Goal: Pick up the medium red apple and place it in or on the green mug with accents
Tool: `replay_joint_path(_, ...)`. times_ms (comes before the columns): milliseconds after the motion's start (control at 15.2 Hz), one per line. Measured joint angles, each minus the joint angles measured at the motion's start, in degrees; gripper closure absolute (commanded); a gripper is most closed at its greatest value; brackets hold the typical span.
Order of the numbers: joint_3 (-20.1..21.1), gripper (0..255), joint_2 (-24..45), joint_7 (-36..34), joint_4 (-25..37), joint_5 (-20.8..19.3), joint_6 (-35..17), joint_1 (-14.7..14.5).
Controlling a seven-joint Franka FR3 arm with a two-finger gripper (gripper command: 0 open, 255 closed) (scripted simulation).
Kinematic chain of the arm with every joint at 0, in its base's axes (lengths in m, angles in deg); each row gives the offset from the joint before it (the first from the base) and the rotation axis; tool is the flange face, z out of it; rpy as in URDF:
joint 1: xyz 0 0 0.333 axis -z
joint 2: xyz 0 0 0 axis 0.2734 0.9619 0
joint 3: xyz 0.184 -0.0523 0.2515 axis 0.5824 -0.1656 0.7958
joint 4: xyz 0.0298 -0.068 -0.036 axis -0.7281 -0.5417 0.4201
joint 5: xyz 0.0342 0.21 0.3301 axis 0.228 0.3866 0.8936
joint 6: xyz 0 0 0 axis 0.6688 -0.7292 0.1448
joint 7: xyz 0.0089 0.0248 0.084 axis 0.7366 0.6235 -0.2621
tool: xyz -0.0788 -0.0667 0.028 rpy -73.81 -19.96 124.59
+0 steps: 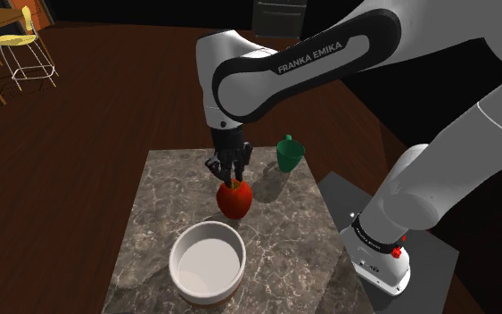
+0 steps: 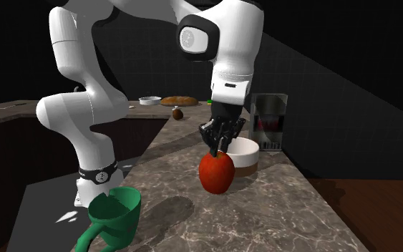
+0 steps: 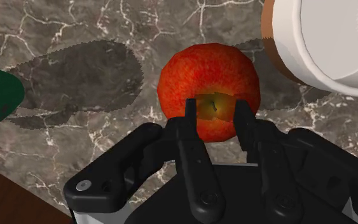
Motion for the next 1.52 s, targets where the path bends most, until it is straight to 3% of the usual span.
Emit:
replay_joint_path(594, -0.1, 255, -0.2, 0.0, 0.2, 0.0, 0.4, 0.0)
replay_joint_path(1518, -1.4, 255, -3.7, -0.6, 7.6, 0.1, 11.2, 0.2)
